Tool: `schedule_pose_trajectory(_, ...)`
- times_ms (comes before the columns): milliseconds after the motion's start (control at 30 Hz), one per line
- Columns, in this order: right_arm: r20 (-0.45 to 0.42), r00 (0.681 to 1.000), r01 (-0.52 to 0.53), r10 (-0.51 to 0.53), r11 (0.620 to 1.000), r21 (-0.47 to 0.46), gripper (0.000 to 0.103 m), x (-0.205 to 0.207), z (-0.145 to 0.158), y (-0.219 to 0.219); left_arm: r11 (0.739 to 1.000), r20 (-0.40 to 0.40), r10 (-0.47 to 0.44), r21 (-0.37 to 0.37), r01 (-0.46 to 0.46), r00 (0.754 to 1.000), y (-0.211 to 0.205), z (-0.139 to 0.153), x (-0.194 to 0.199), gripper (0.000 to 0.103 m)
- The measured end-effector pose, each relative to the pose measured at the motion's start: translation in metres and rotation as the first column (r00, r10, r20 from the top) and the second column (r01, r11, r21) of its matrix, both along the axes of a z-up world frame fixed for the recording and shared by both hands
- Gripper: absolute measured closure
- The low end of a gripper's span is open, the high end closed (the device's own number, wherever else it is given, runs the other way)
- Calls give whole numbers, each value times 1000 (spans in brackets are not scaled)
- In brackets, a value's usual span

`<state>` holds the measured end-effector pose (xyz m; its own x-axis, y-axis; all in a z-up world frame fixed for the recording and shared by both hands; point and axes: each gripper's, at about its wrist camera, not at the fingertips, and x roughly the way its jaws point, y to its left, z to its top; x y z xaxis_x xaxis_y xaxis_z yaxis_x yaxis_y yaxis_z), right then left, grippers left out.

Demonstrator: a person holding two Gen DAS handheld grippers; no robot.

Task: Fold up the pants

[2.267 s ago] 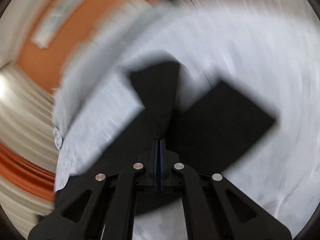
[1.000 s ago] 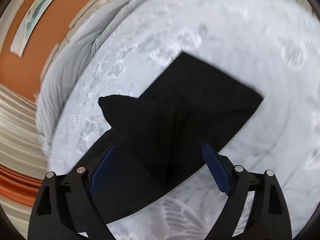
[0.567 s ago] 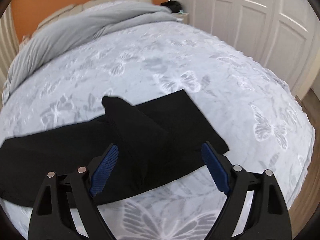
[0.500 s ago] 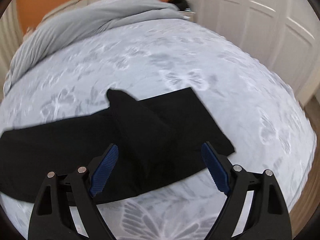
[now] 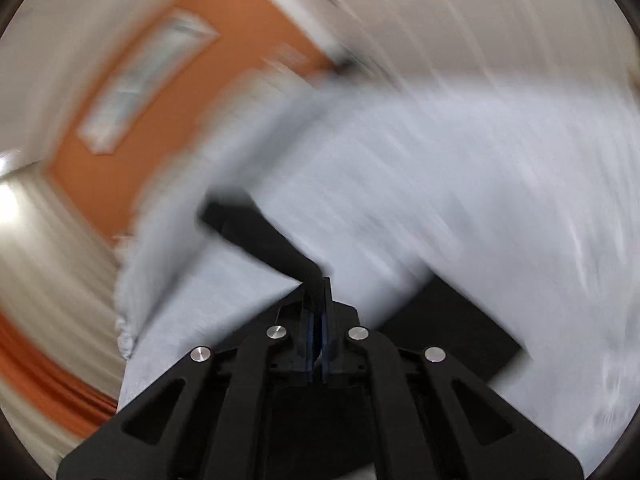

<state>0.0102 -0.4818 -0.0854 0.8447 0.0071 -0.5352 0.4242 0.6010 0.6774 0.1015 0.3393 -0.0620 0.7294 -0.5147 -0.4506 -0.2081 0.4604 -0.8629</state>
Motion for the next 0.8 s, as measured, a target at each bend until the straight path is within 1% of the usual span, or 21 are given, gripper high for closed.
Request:
schedule_pose_trajectory(33, -79, 997, 6, 3, 994, 111, 102, 1, -34, -10, 999, -106, -7, -42, 3, 994, 4, -25, -1, 97)
schedule_pose_trajectory(67, -176, 984, 20, 15, 980, 197, 102, 0, -67, -15, 997, -185, -16, -78, 1, 983, 6, -45, -3, 97)
schedule_pose_trajectory(100, -234, 972, 25, 22, 980, 198, 102, 1, -79, -15, 997, -267, -19, -76, -1, 964, 7, -62, -8, 98)
schedule_pose_trajectory(133, -243, 969, 10, 36, 982, 188, 102, 1, -83, -15, 998, -294, -24, -64, 6, 956, 8, -67, -11, 97)
schedule_pose_trajectory(167, -234, 971, 4, 39, 984, 178, 102, 1, -79, -16, 998, -290, -32, -62, 15, 956, 8, -68, -13, 97)
schedule_pose_trajectory(233, -217, 976, 4, 33, 986, 168, 102, -2, -68, -16, 999, -266, -29, -29, 22, 963, 9, -60, -16, 97)
schedule_pose_trajectory(300, -226, 973, 2, 33, 988, 154, 101, -2, -64, -13, 1000, -254, -22, -5, 21, 967, 10, -56, -16, 97)
schedule_pose_trajectory(333, -236, 971, 0, 36, 989, 147, 101, -1, -63, -11, 1000, -260, -26, -5, 25, 965, 10, -57, -15, 96)
schedule_pose_trajectory(400, -251, 968, 9, 28, 989, 144, 101, -3, -63, -9, 999, -258, -26, -31, 19, 966, 10, -57, -19, 96)
schedule_pose_trajectory(433, -238, 971, 12, 23, 989, 146, 101, -5, -62, -7, 999, -243, -26, -41, 17, 970, 10, -53, -19, 96)
schedule_pose_trajectory(467, -204, 979, 3, 27, 989, 147, 101, -8, -56, -7, 999, -220, -28, -42, 19, 975, 11, -48, -22, 96)
schedule_pose_trajectory(500, -170, 985, -14, 38, 991, 136, 101, -12, -53, -4, 1000, -198, -25, -19, 22, 980, 16, -43, -23, 96)
schedule_pose_trajectory(533, -164, 985, -30, 48, 993, 112, 101, -11, -50, -3, 999, -209, -27, 25, 33, 978, 18, -41, -22, 94)
schedule_pose_trajectory(567, -214, 975, -37, 54, 996, 81, 98, -8, -54, -3, 998, -234, -28, 55, 42, 972, 17, -44, -23, 91)
schedule_pose_trajectory(600, -281, 958, -35, 57, 996, 80, 97, -6, -63, -4, 997, -284, -23, 63, 42, 958, 21, -52, -23, 87)
schedule_pose_trajectory(633, -352, 935, -14, 48, 995, 97, 99, -5, -73, -4, 999, -304, -21, 40, 34, 952, 24, -59, -25, 86)
schedule_pose_trajectory(667, -343, 939, 8, 33, 993, 118, 98, -10, -73, -6, 1000, -308, -24, 8, 28, 951, 27, -62, -27, 86)
schedule_pose_trajectory(700, -343, 939, 42, 5, 991, 129, 90, -14, -68, -7, 1000, -293, -28, -16, 24, 956, 30, -61, -31, 85)
schedule_pose_trajectory(733, -358, 932, 93, -46, 989, 114, 81, -21, -57, -5, 1000, -276, -26, -6, 25, 961, 31, -55, -33, 69)
schedule_pose_trajectory(767, -349, 934, 117, -77, 989, 96, 75, -27, -46, -2, 999, -248, 0, 37, 9, 969, 34, -44, -37, 58)
schedule_pose_trajectory(800, -319, 941, 139, -109, 988, 73, 58, -34, -34, 4, 998, -223, 32, 66, -18, 974, 38, -37, -44, 39)
